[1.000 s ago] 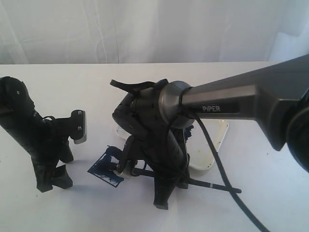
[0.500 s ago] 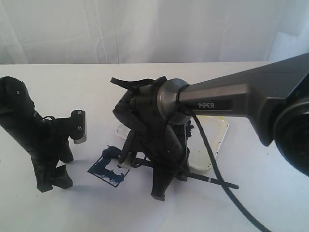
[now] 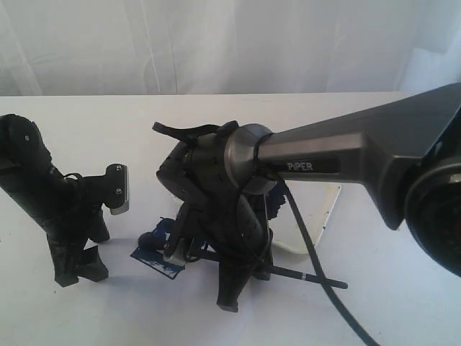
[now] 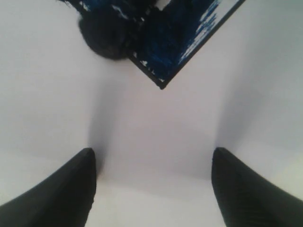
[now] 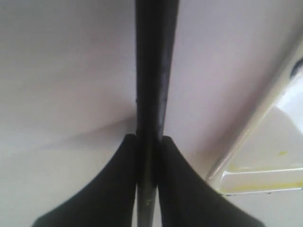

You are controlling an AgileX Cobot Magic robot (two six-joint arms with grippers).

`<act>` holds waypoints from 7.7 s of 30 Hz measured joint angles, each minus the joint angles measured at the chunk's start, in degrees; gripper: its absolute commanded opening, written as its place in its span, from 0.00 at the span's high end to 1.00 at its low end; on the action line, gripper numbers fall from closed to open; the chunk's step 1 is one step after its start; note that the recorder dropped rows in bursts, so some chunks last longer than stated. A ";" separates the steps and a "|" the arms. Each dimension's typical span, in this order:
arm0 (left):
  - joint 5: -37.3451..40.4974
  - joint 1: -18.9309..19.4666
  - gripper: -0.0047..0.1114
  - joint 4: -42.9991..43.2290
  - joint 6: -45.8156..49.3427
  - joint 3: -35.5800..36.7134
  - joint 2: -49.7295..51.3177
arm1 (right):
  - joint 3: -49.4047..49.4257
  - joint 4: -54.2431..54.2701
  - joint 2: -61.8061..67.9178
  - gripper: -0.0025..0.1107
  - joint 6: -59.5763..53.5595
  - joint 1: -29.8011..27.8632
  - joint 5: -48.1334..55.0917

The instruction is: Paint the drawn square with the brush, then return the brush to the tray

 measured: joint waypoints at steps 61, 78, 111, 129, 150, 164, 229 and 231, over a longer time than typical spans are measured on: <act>0.00 0.00 0.35 0.58 -0.12 0.00 0.00 | 7.77 -2.51 -3.01 0.98 1.40 -0.77 -0.25; 0.00 0.00 0.35 0.58 -0.23 0.00 0.00 | 7.77 -8.54 -2.91 0.98 6.46 -0.77 -0.15; 0.00 0.00 0.35 0.69 -0.23 0.00 0.00 | 5.31 -8.06 -2.91 0.98 4.18 0.52 -0.03; 0.10 0.00 0.35 0.79 -0.31 0.00 0.00 | 5.18 -7.27 -0.53 0.98 2.47 0.52 0.34; 0.10 0.00 0.35 0.79 -0.31 0.00 0.00 | 5.18 -8.25 -0.38 0.98 5.18 -0.34 0.47; 0.10 0.00 0.35 0.79 -0.36 0.00 0.00 | 8.51 -6.60 -2.43 0.98 3.65 1.97 -0.04; 0.10 0.00 0.35 0.89 -0.36 0.00 0.00 | 13.02 -7.83 -5.05 0.98 7.22 -0.87 -0.18; 0.10 0.00 0.35 0.89 -0.36 0.00 0.00 | 13.02 -8.11 -4.01 0.98 7.22 -0.87 -0.18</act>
